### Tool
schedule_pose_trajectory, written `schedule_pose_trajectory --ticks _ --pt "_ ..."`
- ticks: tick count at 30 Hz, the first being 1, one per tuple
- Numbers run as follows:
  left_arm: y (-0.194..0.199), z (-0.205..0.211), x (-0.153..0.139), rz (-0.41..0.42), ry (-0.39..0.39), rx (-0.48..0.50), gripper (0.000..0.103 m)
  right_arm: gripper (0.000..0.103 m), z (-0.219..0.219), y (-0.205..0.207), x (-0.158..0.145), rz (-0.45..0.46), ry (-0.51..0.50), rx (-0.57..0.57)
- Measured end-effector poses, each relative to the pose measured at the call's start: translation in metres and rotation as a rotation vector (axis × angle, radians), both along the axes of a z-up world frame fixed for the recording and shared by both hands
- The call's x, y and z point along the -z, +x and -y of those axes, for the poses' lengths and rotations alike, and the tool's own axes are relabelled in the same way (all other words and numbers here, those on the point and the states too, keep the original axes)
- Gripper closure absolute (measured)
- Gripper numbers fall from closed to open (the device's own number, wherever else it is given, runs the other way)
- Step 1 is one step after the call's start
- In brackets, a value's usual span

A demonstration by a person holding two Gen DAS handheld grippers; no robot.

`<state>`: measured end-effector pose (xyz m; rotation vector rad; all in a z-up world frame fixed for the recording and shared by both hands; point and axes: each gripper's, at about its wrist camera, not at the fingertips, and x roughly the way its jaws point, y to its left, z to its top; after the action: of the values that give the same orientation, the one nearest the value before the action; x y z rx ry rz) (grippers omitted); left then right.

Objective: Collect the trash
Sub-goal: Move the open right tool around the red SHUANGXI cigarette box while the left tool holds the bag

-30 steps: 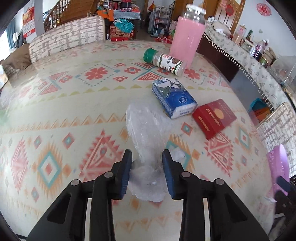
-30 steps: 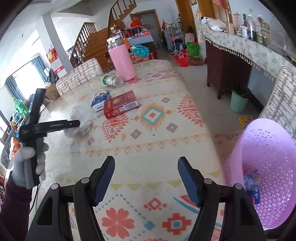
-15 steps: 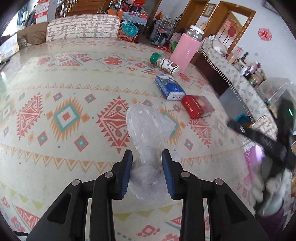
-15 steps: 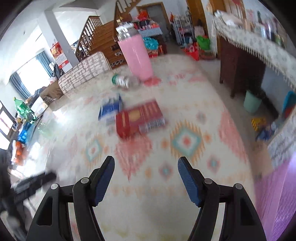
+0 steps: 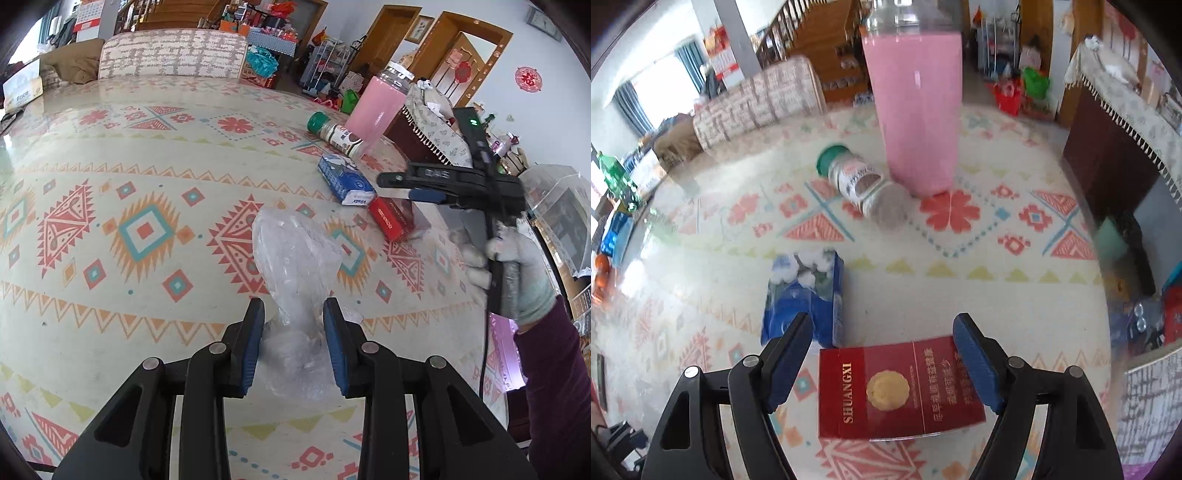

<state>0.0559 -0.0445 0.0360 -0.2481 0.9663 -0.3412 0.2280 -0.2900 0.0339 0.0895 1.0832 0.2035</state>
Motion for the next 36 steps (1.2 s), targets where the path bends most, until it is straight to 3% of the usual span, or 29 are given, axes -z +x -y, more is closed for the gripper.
schedule_pose_trajectory --ticks 3,6,10,19,27,36 --pt "0.001 -0.002 0.001 -0.007 -0.002 -0.01 0.071 0.018 -0.003 -0.02 0.0 -0.052 -0.013 -0.069" --pt "0.001 -0.001 0.002 -0.006 0.005 -0.015 0.071 0.011 -0.01 -0.043 0.001 -0.097 -0.016 -0.152" --pt "-0.001 0.002 0.002 0.003 0.023 -0.009 0.071 0.01 -0.019 -0.074 -0.003 -0.151 0.036 -0.246" --pt "0.001 0.005 0.006 0.002 0.054 -0.013 0.071 0.011 -0.018 -0.086 -0.007 -0.047 -0.105 -0.162" --pt "0.004 -0.001 0.011 -0.027 0.038 -0.028 0.07 0.011 -0.027 -0.069 0.014 -0.078 -0.025 -0.15" --pt "0.001 0.002 0.009 -0.034 0.024 -0.001 0.046 0.009 -0.029 -0.089 0.022 -0.102 0.058 -0.186"
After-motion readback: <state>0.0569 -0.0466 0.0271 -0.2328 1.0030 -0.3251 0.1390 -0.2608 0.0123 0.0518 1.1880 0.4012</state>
